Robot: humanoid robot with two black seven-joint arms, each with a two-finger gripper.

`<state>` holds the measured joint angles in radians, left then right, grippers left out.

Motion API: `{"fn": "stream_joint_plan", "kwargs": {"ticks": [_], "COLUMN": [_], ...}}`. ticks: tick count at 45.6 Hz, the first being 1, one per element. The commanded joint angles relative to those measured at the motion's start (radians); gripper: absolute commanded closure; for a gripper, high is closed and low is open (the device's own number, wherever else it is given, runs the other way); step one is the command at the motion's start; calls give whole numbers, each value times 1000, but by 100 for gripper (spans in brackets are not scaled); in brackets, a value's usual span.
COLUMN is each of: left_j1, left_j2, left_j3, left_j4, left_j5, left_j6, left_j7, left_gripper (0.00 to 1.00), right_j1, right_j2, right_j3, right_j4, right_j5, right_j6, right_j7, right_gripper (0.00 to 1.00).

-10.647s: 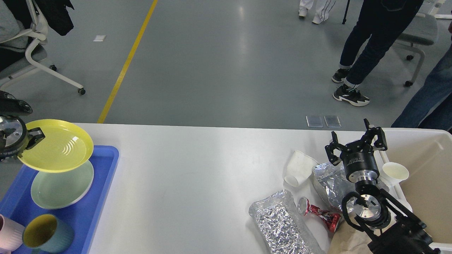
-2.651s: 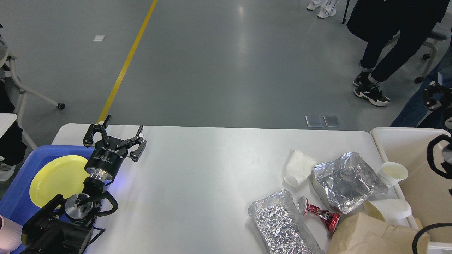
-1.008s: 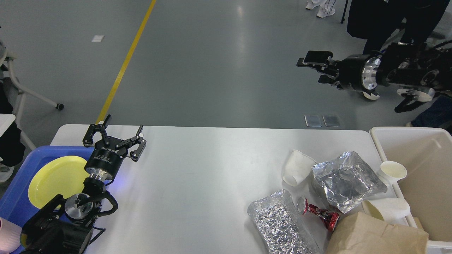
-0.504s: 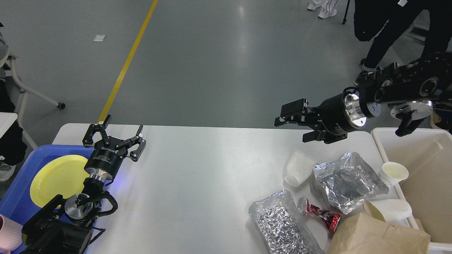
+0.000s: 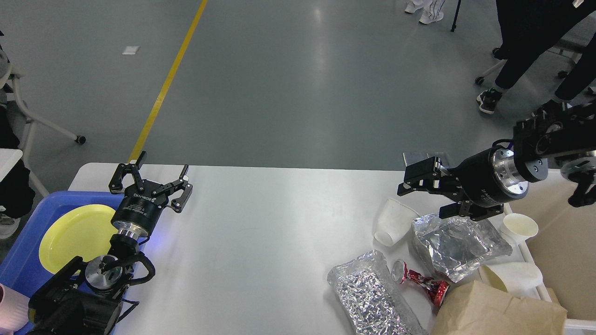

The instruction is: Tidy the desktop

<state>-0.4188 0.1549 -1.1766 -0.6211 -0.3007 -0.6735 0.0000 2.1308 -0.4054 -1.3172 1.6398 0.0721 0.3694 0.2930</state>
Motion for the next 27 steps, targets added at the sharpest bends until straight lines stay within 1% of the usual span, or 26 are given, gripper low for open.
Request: {"fn": "stream_joint_plan", "kwargs": {"ticks": [1, 7, 17, 27], "left_j1": [0, 0, 0, 0], "left_j2": [0, 0, 0, 0], "left_j3": [0, 0, 0, 0], "left_j4": [0, 1, 0, 0], "left_j5": [0, 0, 0, 0], "left_j6": [0, 0, 0, 0], "left_j7": [0, 0, 0, 0], "left_gripper": [4, 4, 4, 4], "right_j1": [-2, 8, 69, 54], "right_j2": [-10, -7, -18, -52], "right_j3": [12, 12, 19, 16], "right_j4": [5, 22, 41, 63], "right_j5": [3, 5, 6, 6], "right_j6": [-17, -56, -66, -66], "right_j7": [2, 2, 5, 5], "right_gripper": [0, 0, 0, 0]}}
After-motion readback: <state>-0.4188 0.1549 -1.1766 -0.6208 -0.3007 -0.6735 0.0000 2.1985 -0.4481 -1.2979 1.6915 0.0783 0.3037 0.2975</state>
